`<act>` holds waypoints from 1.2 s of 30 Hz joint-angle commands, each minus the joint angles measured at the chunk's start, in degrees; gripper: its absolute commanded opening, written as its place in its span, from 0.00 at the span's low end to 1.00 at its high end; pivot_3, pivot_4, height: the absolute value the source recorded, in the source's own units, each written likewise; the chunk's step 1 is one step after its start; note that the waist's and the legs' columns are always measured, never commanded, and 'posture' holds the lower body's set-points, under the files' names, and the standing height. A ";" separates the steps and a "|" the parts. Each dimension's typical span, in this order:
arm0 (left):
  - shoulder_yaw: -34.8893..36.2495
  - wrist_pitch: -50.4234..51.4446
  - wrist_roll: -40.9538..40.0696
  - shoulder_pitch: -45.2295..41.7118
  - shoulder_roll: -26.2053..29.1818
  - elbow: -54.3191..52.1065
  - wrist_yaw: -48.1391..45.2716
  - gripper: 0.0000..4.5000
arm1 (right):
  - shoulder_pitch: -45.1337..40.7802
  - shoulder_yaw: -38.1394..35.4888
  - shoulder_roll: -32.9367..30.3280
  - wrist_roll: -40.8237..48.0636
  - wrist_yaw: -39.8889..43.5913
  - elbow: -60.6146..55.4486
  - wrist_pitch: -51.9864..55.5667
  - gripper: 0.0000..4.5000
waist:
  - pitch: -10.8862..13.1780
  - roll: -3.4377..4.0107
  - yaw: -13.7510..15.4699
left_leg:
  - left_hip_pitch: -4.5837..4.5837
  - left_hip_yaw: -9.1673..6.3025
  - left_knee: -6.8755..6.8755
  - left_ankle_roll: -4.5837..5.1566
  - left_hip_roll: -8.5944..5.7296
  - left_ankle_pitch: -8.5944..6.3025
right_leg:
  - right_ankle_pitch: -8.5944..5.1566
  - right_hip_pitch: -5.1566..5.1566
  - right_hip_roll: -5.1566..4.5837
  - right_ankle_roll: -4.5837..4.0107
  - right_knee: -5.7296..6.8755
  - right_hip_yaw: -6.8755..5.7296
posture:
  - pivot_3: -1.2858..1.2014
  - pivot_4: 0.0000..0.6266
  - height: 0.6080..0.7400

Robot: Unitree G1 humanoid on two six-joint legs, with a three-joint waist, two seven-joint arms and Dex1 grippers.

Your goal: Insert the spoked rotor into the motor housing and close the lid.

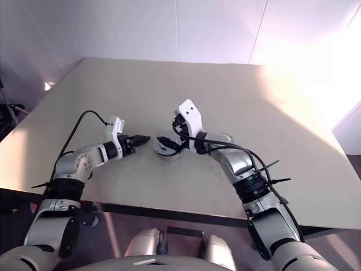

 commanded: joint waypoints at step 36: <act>1.27 0.50 -0.50 1.29 0.74 -4.54 1.70 0.39 | -1.52 -0.76 6.21 -13.13 8.22 14.40 -10.82 0.72 | -0.01 -0.02 -0.15 | 0.70 0.00 0.01 0.03 0.02 -0.02 | 0.00 0.73 0.01 -0.04 -0.01 0.00 | 0.52 0.00 1.00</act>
